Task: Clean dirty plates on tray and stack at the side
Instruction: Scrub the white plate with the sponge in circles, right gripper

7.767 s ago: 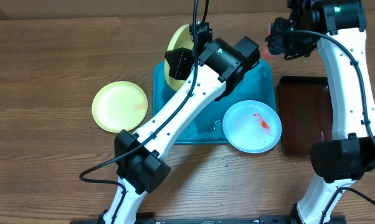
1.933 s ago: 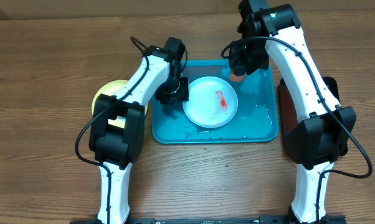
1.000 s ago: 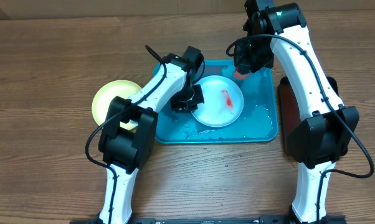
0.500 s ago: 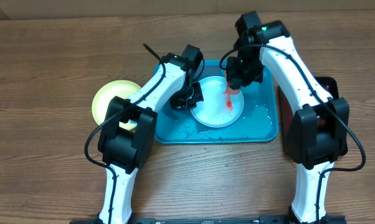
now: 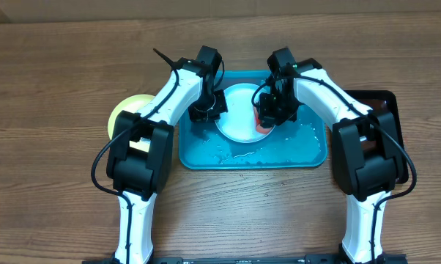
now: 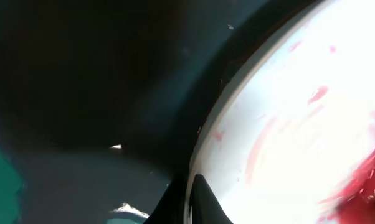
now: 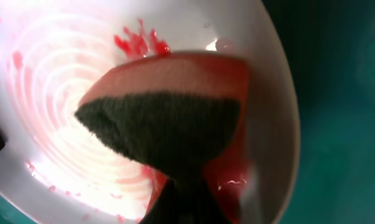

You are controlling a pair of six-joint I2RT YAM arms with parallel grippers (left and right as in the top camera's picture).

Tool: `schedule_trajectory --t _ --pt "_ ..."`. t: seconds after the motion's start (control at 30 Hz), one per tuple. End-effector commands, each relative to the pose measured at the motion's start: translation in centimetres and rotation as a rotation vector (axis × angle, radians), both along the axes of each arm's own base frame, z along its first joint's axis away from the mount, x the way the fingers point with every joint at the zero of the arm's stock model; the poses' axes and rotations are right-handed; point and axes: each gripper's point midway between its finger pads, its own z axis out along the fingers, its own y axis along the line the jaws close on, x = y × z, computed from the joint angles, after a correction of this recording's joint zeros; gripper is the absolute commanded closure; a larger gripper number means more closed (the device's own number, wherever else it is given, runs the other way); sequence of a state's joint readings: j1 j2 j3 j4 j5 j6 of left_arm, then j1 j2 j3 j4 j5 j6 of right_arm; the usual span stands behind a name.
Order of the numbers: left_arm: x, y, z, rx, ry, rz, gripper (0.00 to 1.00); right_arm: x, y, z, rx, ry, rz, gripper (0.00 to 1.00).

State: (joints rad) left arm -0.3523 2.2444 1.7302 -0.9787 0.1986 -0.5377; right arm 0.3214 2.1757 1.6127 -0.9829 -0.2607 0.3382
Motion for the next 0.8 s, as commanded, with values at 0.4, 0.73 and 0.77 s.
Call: schedule_trajectory --t 0.4,0.73,0.77 --pt "-1.4 -1.0 -0.6 -0.083 0.037 -0.152 0.96 0.0 6.2 0.2 0.151 -0.07 0.051 0.96" --pt "-1.4 -0.9 -0.6 -0.08 0.041 -0.152 0.96 2.6 0.3 -0.7 -0.064 -0.13 -0.085 0.96" --pt "-1.4 -0.9 -0.6 -0.08 0.041 -0.152 0.96 2.8 -0.3 -0.5 -0.078 -0.13 -0.096 0.96"
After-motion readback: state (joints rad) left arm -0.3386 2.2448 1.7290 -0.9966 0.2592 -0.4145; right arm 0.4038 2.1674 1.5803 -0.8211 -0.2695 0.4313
